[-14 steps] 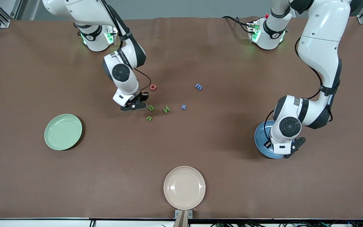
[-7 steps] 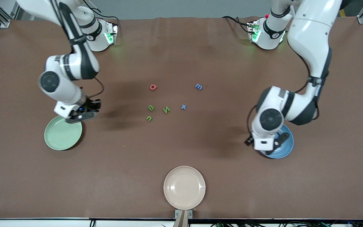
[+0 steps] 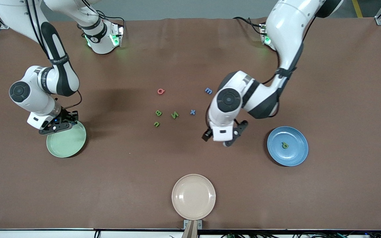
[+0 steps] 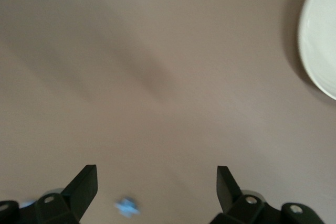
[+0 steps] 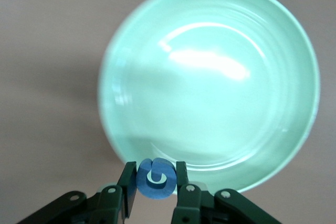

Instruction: Sort upper and lower case letters into plates

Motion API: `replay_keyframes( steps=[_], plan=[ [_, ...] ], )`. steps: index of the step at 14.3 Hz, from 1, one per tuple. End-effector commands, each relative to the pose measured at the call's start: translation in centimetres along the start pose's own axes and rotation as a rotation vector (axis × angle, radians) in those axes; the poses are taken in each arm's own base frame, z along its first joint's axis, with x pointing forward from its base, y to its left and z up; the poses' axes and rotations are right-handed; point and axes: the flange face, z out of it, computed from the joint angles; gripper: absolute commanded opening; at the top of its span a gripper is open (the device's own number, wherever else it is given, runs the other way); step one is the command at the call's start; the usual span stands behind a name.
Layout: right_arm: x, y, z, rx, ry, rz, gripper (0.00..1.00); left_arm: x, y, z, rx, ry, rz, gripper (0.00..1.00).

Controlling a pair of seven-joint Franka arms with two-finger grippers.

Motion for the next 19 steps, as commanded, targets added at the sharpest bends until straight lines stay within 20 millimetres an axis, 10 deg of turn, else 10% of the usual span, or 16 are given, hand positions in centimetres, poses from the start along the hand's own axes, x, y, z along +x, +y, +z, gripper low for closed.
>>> replay_keyframes(
  steps=[1, 4, 11, 14, 19],
  plan=[
    [0.1, 0.1, 2.0, -0.014, -0.004, -0.017, 0.16, -3.8, 2.5, 3.7, -0.123, -0.102, -0.174, 0.98],
    [0.1, 0.2, 2.8, -0.020, -0.009, -0.015, 0.17, -9.0, 3.1, 7.4, -0.228, -0.180, -0.347, 0.97],
    [0.6, 0.5, 3.6, -0.030, -0.015, -0.015, 0.23, -14.0, 3.0, 10.8, -0.237, -0.362, -0.782, 0.88],
    [1.4, 0.7, 2.8, -0.034, 0.000, -0.015, 0.86, -15.3, 2.8, 10.9, -0.232, -0.385, -0.846, 0.88],
    [3.3, 0.7, -1.6, 0.008, -0.014, -0.022, 0.97, -17.7, 2.4, 11.5, -0.258, -0.477, -0.918, 0.83]
  ],
)
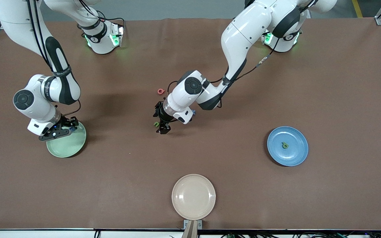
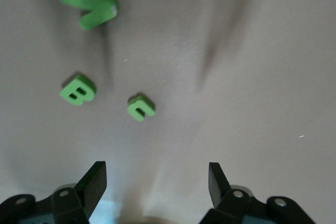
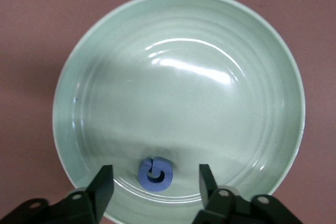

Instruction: Sort upper and lower case letters into plates

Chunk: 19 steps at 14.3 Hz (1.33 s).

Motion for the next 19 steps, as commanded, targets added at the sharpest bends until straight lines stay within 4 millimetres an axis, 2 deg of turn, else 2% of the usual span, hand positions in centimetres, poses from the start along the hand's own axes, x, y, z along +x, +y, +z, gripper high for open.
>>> replay_keyframes(
  steps=[1, 5, 8, 11, 13, 16, 19],
  plan=[
    [1.6, 0.3, -4.6, 0.067, -0.046, -0.005, 0.97, 0.2, -0.9, 1.6, -0.025, -0.046, -0.039, 0.81],
    [4.3, 0.4, -11.0, 0.147, -0.161, -0.026, 0.99, 1.9, -1.6, 3.9, -0.055, -0.064, -0.039, 0.76],
    [4.9, -0.7, -13.8, 0.151, -0.139, -0.049, 1.00, 2.0, -2.0, 4.2, -0.067, -0.077, -0.050, 0.74],
    [5.3, -2.7, -15.2, 0.157, -0.135, -0.083, 1.00, 2.9, -2.0, 5.0, -0.063, -0.063, -0.053, 0.67],
    [5.5, -4.3, -16.2, 0.159, -0.133, -0.092, 1.00, 3.0, -2.0, 5.1, -0.063, -0.062, -0.054, 0.67],
    [5.9, -7.2, -16.9, 0.156, -0.160, -0.026, 1.00, 3.1, -2.1, 5.3, -0.062, -0.059, -0.053, 0.66],
    [6.2, -9.2, -17.3, 0.153, -0.174, -0.006, 1.00, 3.3, -2.2, 5.5, -0.060, -0.056, -0.053, 0.63]
  ],
)
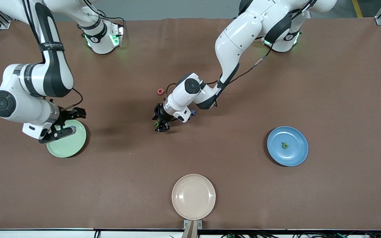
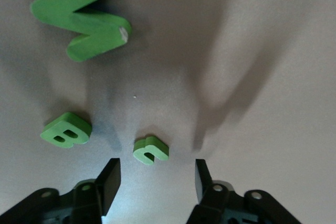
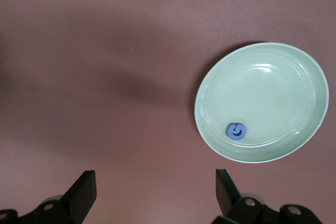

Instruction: Sort upper and lower case letters into plates

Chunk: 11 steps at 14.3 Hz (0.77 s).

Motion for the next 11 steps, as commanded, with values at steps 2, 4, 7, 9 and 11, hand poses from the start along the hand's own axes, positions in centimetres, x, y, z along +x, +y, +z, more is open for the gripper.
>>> replay_keyframes(
  steps=[2, 4, 7, 9, 11],
  plan=[
    [-0.3, -2.6, -0.4, 0.006, -0.010, 0.049, 1.00, -0.1, -0.8, 0.6, -0.011, -0.016, -0.027, 0.62],
    [-0.2, -3.6, -0.3, 0.004, -0.019, 0.059, 1.00, -0.1, -0.9, 0.6, -0.010, -0.016, -0.024, 0.58],
    [-0.1, -4.3, -0.3, 0.002, -0.021, 0.061, 1.00, 0.1, -1.1, 0.9, -0.006, -0.012, -0.018, 0.54],
    [0.0, -4.3, -0.2, -0.001, -0.021, 0.060, 1.00, 0.3, -1.1, 1.0, -0.006, -0.009, -0.019, 0.52],
    [0.0, -4.3, -0.1, -0.001, -0.023, 0.060, 1.00, 0.5, -1.1, 1.2, -0.006, -0.006, -0.015, 0.43]
  ],
)
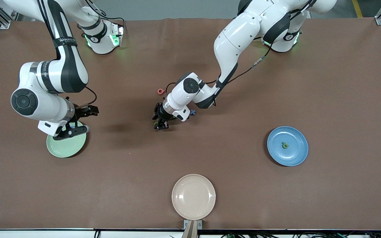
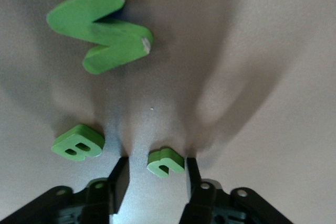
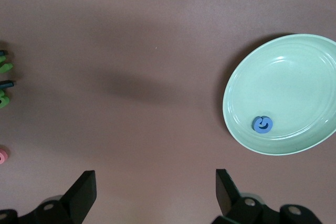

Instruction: Sort upper and lower case letters into plates

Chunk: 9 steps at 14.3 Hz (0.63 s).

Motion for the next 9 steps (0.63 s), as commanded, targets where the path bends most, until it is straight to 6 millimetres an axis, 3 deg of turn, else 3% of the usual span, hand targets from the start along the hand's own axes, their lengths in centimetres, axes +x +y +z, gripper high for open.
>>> replay_keyframes(
  steps=[1, 5, 7, 9],
  plan=[
    [-0.7, -0.3, -0.3, 0.008, 0.002, 0.015, 1.00, 0.0, -0.3, 0.4, -0.015, -0.016, -0.019, 0.37],
    [-0.6, -0.3, -0.1, 0.005, 0.000, 0.015, 1.00, 0.0, -0.1, 0.3, -0.019, -0.015, 0.009, 0.08],
    [-0.5, -0.2, 0.0, 0.004, 0.000, 0.015, 1.00, -0.5, 0.1, -0.2, -0.028, -0.020, 0.027, 0.01],
    [-0.5, -0.2, 0.0, 0.003, 0.000, 0.015, 1.00, -2.1, 1.0, -2.0, -0.045, -0.037, 0.036, 0.00]
  ],
)
